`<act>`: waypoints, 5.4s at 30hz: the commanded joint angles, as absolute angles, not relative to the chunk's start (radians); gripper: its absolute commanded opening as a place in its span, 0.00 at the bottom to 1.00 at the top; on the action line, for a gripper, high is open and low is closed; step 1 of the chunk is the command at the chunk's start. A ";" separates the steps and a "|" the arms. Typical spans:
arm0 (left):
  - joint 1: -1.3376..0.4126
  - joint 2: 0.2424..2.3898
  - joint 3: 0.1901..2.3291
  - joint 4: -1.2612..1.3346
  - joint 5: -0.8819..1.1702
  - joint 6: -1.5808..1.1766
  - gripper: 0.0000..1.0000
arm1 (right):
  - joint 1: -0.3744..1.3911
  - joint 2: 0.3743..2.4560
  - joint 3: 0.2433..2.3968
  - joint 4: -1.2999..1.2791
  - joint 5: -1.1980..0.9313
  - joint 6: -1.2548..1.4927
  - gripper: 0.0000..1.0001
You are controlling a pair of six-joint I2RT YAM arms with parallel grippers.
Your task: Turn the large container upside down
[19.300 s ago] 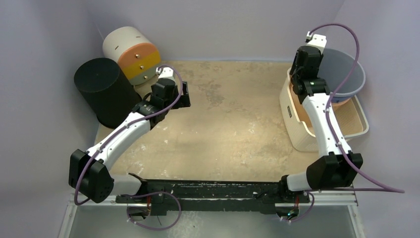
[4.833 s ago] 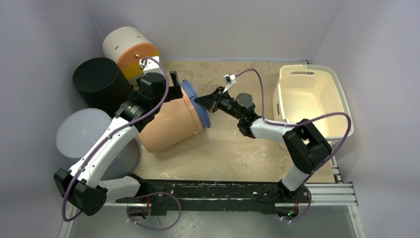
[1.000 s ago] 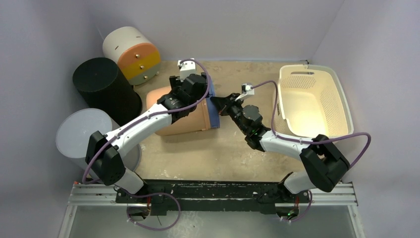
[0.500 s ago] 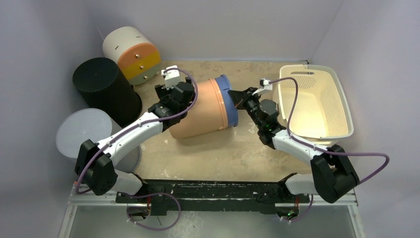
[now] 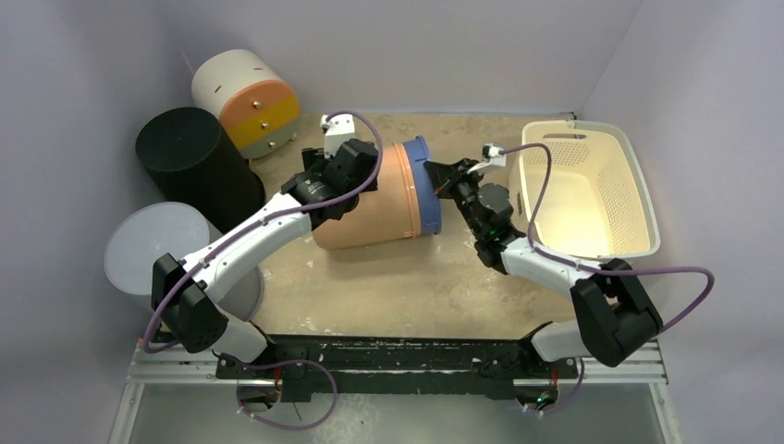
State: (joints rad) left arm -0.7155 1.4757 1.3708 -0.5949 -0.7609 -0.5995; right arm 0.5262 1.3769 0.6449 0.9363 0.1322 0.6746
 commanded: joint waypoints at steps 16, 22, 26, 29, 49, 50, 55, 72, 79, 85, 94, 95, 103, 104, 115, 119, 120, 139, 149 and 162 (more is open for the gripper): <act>-0.789 1.505 1.294 -0.569 -0.775 -0.563 0.93 | 0.664 1.495 0.799 0.773 0.234 0.616 0.00; -0.779 1.548 1.184 -0.564 -0.849 -0.574 0.93 | 0.647 1.394 0.791 0.662 0.331 0.532 0.00; -0.748 1.550 1.143 -0.550 -0.841 -0.574 0.93 | 0.545 1.328 0.753 0.616 0.326 0.514 0.00; -0.719 1.549 1.124 -0.544 -0.838 -0.567 0.93 | 0.468 1.271 0.717 0.602 0.298 0.507 0.00; -0.873 1.380 1.366 -0.326 -0.698 -0.451 0.93 | 0.613 1.461 0.813 0.697 0.127 0.505 0.00; -0.874 1.394 1.375 -0.315 -0.698 -0.439 0.93 | 0.615 1.463 0.816 0.694 0.127 0.504 0.00; -0.874 1.506 1.434 -0.327 -0.785 -0.397 0.93 | 0.617 1.447 0.816 0.685 0.128 0.497 0.00; -0.828 1.728 1.544 -0.325 -0.904 -0.409 0.93 | 0.621 1.381 0.757 0.682 0.149 0.485 0.00; -0.737 1.674 1.409 -0.262 -0.820 -0.469 0.93 | 0.619 1.352 0.742 0.652 0.147 0.492 0.00; -0.669 1.676 1.343 -0.227 -0.790 -0.469 0.93 | 0.620 1.335 0.744 0.644 0.159 0.476 0.00; -0.612 1.678 1.309 -0.225 -0.776 -0.449 0.93 | 0.616 1.245 0.733 0.522 0.243 0.417 0.00; -0.612 1.678 1.310 -0.227 -0.774 -0.449 0.93 | 0.617 1.239 0.734 0.509 0.248 0.413 0.00; -0.612 1.665 1.318 -0.248 -0.762 -0.435 0.93 | 0.617 1.112 0.732 0.312 0.368 0.381 0.00; -0.612 1.667 1.321 -0.250 -0.762 -0.431 0.93 | 0.618 1.088 0.732 0.269 0.392 0.378 0.00; -0.612 1.667 1.355 -0.275 -0.731 -0.422 0.93 | 0.618 0.900 0.842 0.060 0.323 0.210 0.00; -0.618 1.641 1.376 -0.299 -0.690 -0.405 0.93 | 0.617 0.894 0.894 0.035 0.228 0.200 0.00; -0.620 1.630 1.379 -0.302 -0.677 -0.401 0.93 | 0.618 0.891 0.894 0.044 0.211 0.200 0.00; -0.712 1.503 1.449 -0.364 -0.625 -0.348 0.93 | 0.619 1.017 1.264 -0.144 0.269 0.050 0.00; -0.714 1.456 1.351 -0.347 -0.649 -0.350 0.93 | 0.620 1.174 1.240 -0.021 0.361 0.005 0.00; -0.715 1.405 1.276 -0.338 -0.677 -0.357 0.93 | 0.619 1.454 1.236 0.144 0.423 -0.012 0.00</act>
State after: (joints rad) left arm -0.7105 1.4464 1.2930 -0.3717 -0.6487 -0.3557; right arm 0.6285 1.3949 1.2190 0.0475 0.3321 0.0254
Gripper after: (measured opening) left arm 0.931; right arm 0.045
